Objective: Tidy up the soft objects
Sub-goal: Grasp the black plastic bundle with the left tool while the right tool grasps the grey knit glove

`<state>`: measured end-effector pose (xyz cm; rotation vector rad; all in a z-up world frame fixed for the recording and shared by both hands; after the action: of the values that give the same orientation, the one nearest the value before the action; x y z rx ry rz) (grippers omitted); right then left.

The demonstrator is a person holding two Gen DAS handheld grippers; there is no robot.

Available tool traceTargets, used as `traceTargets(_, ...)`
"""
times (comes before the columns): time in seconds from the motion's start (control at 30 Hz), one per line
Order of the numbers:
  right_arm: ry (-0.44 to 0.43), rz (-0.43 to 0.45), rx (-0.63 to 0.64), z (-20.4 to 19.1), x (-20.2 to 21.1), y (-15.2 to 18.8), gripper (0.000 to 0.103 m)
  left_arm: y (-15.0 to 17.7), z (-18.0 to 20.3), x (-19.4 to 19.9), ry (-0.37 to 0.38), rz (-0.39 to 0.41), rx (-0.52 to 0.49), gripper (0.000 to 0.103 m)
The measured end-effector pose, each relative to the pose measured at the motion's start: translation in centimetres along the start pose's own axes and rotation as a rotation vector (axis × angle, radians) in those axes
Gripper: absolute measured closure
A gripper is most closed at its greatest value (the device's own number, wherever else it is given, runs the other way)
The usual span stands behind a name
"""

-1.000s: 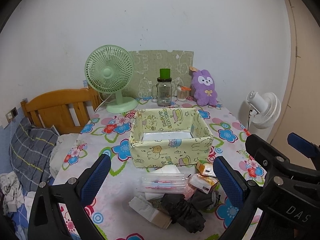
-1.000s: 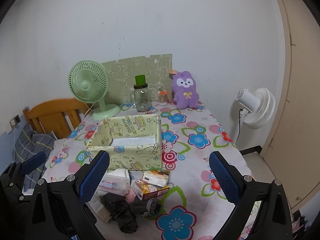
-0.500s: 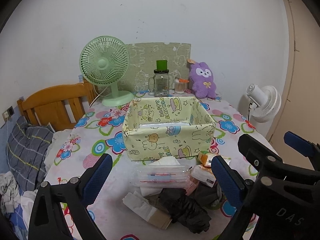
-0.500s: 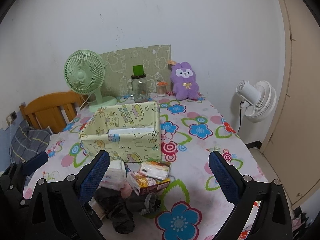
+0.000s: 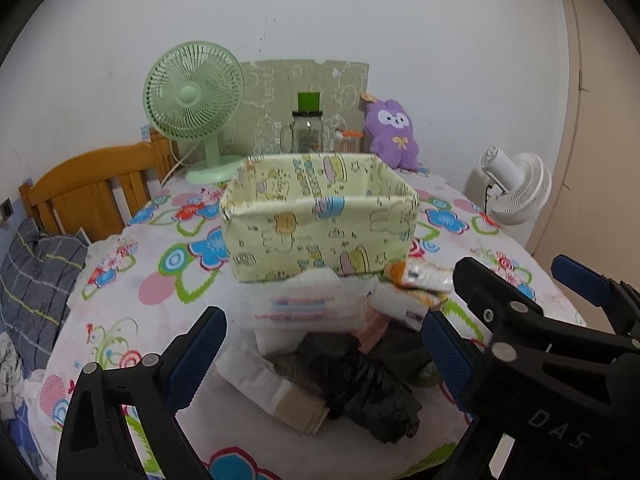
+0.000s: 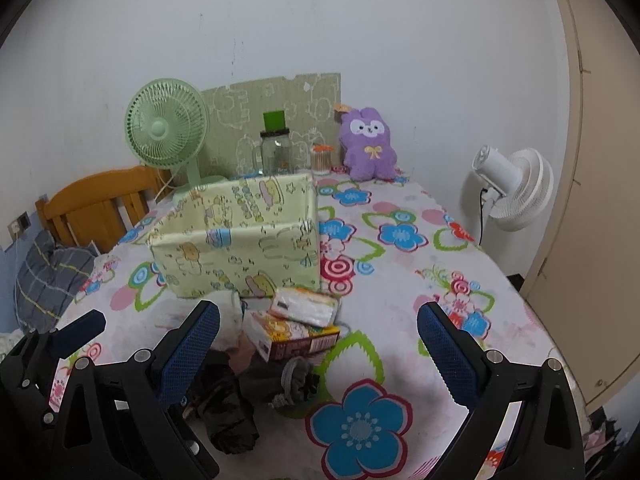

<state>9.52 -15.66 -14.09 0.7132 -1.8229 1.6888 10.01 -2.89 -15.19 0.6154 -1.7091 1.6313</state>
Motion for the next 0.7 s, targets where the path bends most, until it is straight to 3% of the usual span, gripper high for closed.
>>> traceTargets(0.4,-0.031,-0.085,0.011,-0.5,-3.6,2.5,0.005,2.5,-0.3,-2.7,-0.011,-0.068,0.015,0.009)
traceTargets(0.7,-0.056,-0.16,0.027,-1.3,-5.8,3.7,0.014,3.5,0.2,-4.1,-0.004,-0.104,-0.008,0.017)
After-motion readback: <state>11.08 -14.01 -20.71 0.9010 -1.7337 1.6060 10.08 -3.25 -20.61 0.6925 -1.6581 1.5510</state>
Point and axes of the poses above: each gripper's, at about its wrist camera, not at the fingertips, and x roughly against the way its jaws point, z to its right, y to its underside, the point moved 6 cm from there along -x, roughly the way its jaws point, and after that the axes turned 12 degrees about -z, right-handed, at the moved point
